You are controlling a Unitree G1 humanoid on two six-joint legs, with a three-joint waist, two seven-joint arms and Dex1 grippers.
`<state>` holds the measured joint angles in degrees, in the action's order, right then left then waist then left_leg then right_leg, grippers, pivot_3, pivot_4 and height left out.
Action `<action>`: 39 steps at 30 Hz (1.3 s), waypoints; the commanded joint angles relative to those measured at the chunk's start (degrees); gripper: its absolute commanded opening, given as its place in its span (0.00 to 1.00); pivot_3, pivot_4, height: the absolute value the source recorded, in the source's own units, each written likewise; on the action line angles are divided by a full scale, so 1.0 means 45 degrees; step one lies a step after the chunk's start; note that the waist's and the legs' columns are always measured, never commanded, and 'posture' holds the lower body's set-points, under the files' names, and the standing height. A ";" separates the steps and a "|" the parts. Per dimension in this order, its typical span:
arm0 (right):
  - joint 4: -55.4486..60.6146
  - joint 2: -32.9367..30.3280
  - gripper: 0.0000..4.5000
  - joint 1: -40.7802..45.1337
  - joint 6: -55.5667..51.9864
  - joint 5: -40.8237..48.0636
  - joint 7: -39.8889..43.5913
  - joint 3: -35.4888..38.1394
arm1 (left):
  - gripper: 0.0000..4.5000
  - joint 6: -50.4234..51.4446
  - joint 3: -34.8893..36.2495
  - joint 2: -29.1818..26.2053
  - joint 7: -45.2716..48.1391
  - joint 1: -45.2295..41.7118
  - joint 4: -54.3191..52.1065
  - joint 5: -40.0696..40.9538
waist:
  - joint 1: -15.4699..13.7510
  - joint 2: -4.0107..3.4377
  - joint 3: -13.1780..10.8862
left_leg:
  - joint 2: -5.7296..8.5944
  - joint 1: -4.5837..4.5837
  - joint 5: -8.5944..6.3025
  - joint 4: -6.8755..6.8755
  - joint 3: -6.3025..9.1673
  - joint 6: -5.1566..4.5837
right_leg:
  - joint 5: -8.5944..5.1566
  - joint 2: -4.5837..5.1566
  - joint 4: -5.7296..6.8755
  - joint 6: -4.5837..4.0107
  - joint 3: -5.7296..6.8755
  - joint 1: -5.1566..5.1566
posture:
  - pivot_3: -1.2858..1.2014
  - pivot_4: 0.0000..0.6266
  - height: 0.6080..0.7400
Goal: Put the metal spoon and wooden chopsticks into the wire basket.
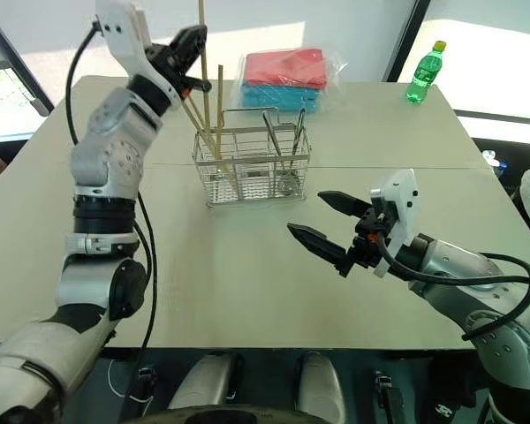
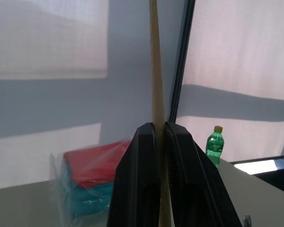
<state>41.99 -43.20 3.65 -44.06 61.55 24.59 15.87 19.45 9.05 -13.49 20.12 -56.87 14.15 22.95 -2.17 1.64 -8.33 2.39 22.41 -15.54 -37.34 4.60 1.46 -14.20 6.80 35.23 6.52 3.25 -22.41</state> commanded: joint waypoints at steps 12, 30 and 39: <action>0.0107 -0.0279 1.00 0.0575 0.0288 0.0532 -0.0331 0.0750 | 0.02 -0.0465 -0.0010 0.0663 -0.0640 0.1349 -0.1325 -0.0331 | -0.0016 0.0000 0.0001 | 0.0004 -0.0002 -0.0003 -0.0008 0.0004 -0.0006 | -0.0001 0.0000 -0.0004 -0.0002 0.0001 0.0011 | 0.52 0.24 0.45; -0.0731 -0.0646 1.00 0.1314 0.0228 0.0682 -0.0082 0.0445 | 0.99 0.0624 0.0373 0.0779 -0.1514 0.1778 -0.2763 0.0376 | -0.0017 0.0001 0.0000 | 0.0004 -0.0001 -0.0005 -0.0008 0.0005 -0.0011 | -0.0002 0.0001 -0.0007 -0.0003 0.0002 0.0013 | 0.52 0.24 0.45; -0.1118 -0.0399 1.00 0.1547 0.0536 -0.0010 0.0422 0.0017 | 0.99 0.3021 0.1371 -0.1575 -0.1266 0.0024 -0.3107 0.1349 | 0.0007 0.0002 -0.0003 | 0.0004 0.0000 -0.0005 -0.0006 0.0005 -0.0011 | -0.0002 -0.0004 -0.0005 -0.0002 0.0003 0.0008 | 0.52 0.24 0.45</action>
<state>36.88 -45.27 9.61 -43.17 62.33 25.66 15.57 31.14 13.70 -17.84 12.84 -54.29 1.63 28.12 -2.14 1.66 -8.34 2.41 22.40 -15.56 -37.35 4.62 1.41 -14.21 6.78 35.21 6.51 3.26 -22.38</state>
